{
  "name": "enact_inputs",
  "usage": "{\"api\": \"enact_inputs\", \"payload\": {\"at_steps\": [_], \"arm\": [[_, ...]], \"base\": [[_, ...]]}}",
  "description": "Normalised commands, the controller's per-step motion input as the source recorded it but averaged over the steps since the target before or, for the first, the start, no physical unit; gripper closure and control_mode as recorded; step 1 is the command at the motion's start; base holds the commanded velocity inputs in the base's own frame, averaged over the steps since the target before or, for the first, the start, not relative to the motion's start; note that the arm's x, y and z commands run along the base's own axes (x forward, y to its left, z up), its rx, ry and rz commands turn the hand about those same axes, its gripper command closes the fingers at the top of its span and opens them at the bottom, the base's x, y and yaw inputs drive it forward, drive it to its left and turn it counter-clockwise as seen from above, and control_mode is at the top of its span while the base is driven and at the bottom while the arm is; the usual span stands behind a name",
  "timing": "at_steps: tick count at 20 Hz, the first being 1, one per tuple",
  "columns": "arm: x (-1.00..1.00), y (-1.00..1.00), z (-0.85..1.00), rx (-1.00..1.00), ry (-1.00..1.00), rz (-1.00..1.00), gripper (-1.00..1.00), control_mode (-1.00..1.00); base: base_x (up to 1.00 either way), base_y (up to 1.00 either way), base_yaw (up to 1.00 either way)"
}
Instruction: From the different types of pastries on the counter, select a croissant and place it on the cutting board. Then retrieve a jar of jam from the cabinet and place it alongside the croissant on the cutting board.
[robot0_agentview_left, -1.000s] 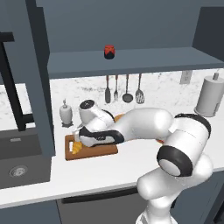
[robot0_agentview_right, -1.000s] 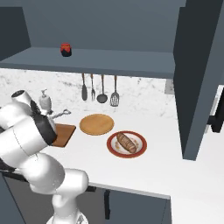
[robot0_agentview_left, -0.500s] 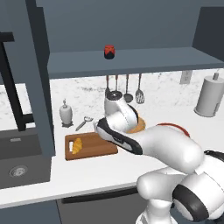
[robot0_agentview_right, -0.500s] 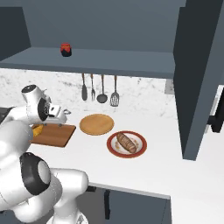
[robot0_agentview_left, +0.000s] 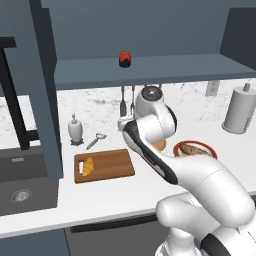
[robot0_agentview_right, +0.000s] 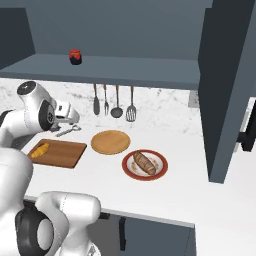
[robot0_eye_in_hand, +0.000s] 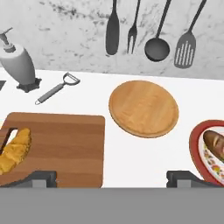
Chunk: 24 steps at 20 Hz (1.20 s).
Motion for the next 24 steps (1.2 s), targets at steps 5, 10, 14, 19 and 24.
{"api": "enact_inputs", "payload": {"at_steps": [5, 10, 14, 19, 24], "arm": [[0.00, -0.01, 1.00, 0.08, -0.51, 0.11, -1.00, -1.00], [0.00, -0.06, 1.00, 0.07, -0.49, 0.16, -1.00, -1.00], [0.00, -0.07, 0.94, 0.07, -0.49, 0.18, -1.00, -1.00], [0.00, -0.02, 0.99, 0.02, -0.33, 0.09, -1.00, -1.00], [0.03, 0.00, 0.36, -0.01, -0.01, 0.00, -1.00, -1.00]], "base": [[0.00, 0.00, 0.00], [0.00, 0.00, 0.00], [0.00, 0.00, 0.00], [0.00, 0.00, 0.00], [0.00, 0.00, 0.00]]}}
